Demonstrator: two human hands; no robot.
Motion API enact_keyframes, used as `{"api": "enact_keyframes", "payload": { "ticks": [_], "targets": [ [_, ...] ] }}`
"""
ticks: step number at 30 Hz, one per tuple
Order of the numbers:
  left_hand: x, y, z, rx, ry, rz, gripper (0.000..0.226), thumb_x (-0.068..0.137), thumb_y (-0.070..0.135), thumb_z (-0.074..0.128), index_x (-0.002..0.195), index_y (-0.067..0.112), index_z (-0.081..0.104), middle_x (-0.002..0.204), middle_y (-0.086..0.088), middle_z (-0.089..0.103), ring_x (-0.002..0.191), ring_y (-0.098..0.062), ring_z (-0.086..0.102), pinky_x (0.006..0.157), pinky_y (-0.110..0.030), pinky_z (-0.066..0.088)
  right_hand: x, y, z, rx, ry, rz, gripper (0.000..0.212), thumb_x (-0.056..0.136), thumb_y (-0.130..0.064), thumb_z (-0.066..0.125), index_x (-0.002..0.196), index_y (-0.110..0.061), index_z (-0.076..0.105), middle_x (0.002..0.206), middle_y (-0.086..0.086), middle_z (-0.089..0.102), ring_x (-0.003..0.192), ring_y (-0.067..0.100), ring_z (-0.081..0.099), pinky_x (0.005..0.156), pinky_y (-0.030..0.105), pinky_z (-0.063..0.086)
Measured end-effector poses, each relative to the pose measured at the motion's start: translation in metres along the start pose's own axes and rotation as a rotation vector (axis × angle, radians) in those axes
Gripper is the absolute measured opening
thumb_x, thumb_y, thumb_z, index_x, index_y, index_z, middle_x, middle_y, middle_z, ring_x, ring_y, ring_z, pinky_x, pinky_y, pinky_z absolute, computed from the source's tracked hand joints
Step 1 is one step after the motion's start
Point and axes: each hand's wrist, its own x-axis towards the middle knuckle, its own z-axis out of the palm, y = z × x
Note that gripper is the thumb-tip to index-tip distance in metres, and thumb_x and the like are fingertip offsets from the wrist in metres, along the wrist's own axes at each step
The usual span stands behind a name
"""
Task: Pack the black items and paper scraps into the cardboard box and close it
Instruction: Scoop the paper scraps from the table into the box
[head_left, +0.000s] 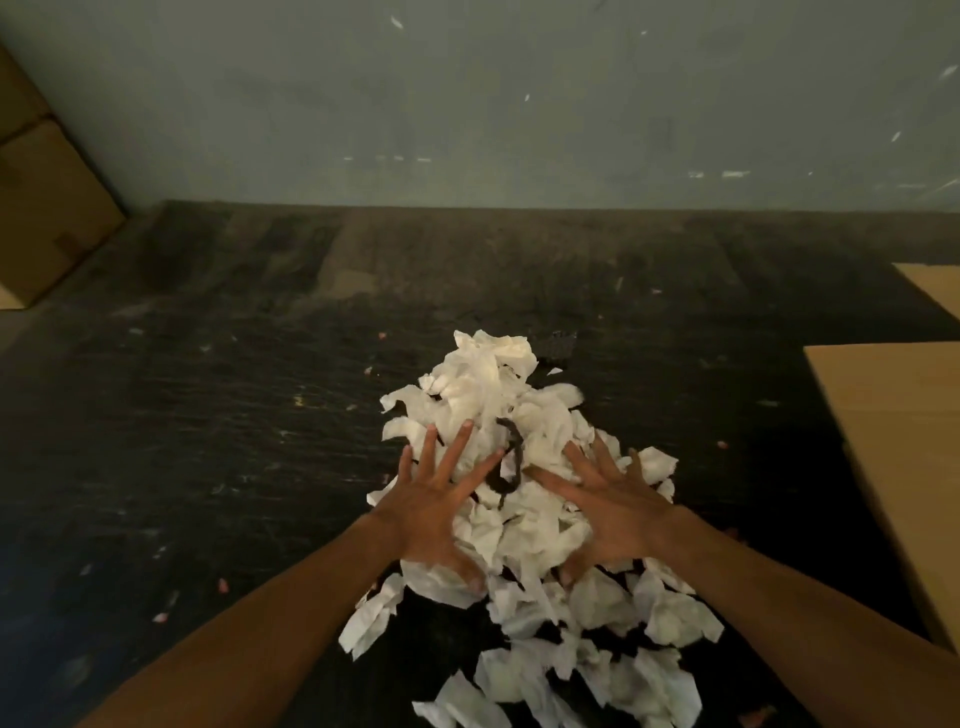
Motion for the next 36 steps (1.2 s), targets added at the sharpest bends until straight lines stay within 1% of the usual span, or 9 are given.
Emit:
{"api": "enact_keyframes", "payload": {
  "ticks": [3,6,9,11,14,19,24,30,36],
  "targets": [
    [0.010,-0.006,0.007,0.005,0.006,-0.038,0.128,0.050,0.089,0.056,0.140,0.055,-0.029,0.161,-0.009,-0.019,0.146,-0.042,-0.015,0.114,-0.068,-0.001,0.010,0.000,0.010,-0.022,0.063,0.016,0.107,0.056,-0.093,0.047,0.142,-0.059,-0.006,0.160,0.003,-0.006,0.145,0.036,-0.010,0.110,0.066,0.000],
    [0.013,-0.008,0.018,0.066,0.162,-0.048,0.099,0.066,0.076,0.055,0.147,0.047,0.008,0.156,-0.010,0.017,0.140,-0.040,0.020,0.111,-0.060,0.020,0.009,-0.003,0.018,-0.034,0.224,0.016,0.088,0.063,-0.091,0.040,0.141,-0.056,0.019,0.151,0.006,0.023,0.137,0.035,0.018,0.106,0.062,0.018],
    [0.016,-0.002,0.026,0.049,0.275,-0.042,0.070,0.073,0.059,0.056,0.135,0.036,0.035,0.139,-0.009,0.042,0.120,-0.036,0.045,0.097,-0.050,0.040,0.011,-0.006,0.028,-0.065,0.295,0.025,0.075,0.063,-0.074,0.061,0.127,-0.037,0.049,0.128,0.011,0.051,0.113,0.034,0.047,0.086,0.056,0.044],
    [0.016,0.000,0.030,0.047,0.318,-0.041,0.063,0.072,0.042,0.069,0.129,0.029,0.045,0.131,-0.007,0.049,0.111,-0.031,0.053,0.093,-0.043,0.047,0.013,-0.009,0.036,-0.067,0.346,0.043,0.076,0.049,-0.055,0.081,0.115,-0.029,0.054,0.115,0.013,0.056,0.098,0.035,0.057,0.073,0.050,0.052],
    [0.016,0.002,0.032,-0.010,0.381,-0.035,0.056,0.066,0.022,0.081,0.118,0.020,0.060,0.116,-0.008,0.064,0.097,-0.027,0.066,0.078,-0.037,0.058,0.018,-0.008,0.045,-0.026,0.426,0.015,0.075,0.048,-0.031,0.087,0.113,-0.023,0.051,0.107,0.017,0.059,0.089,0.037,0.063,0.067,0.044,0.057],
    [0.005,0.011,0.018,-0.140,0.346,-0.181,0.038,0.089,0.028,0.063,0.125,0.017,0.059,0.125,-0.007,0.061,0.108,-0.027,0.064,0.085,-0.039,0.053,0.005,-0.014,0.017,0.102,0.364,0.035,0.051,0.083,-0.019,0.064,0.131,-0.019,0.047,0.118,0.013,0.055,0.104,0.032,0.059,0.083,0.040,0.052],
    [-0.021,0.020,-0.001,-0.171,0.286,-0.350,0.052,0.087,0.025,0.064,0.136,0.019,0.048,0.129,-0.005,0.059,0.115,-0.030,0.059,0.096,-0.043,0.048,-0.018,-0.012,-0.009,0.273,0.366,0.129,0.051,0.087,-0.020,0.061,0.136,-0.023,0.047,0.118,0.011,0.058,0.107,0.028,0.058,0.090,0.035,0.049],
    [-0.059,0.031,-0.037,-0.298,0.496,-0.474,0.037,0.086,0.029,0.067,0.119,0.014,0.059,0.106,-0.008,0.068,0.098,-0.028,0.066,0.084,-0.042,0.053,-0.060,-0.007,-0.046,0.371,0.439,0.197,0.058,0.090,-0.026,0.062,0.144,-0.024,0.040,0.129,0.009,0.057,0.116,0.024,0.055,0.096,0.033,0.047],
    [-0.098,0.055,-0.090,-0.343,0.678,-0.505,0.033,0.091,0.026,0.064,0.120,0.011,0.061,0.105,-0.010,0.070,0.097,-0.028,0.067,0.085,-0.043,0.055,-0.100,-0.004,-0.082,0.504,0.592,0.144,0.051,0.087,-0.041,0.063,0.133,-0.024,0.051,0.120,0.004,0.064,0.109,0.023,0.059,0.094,0.040,0.052]
  ]
}}
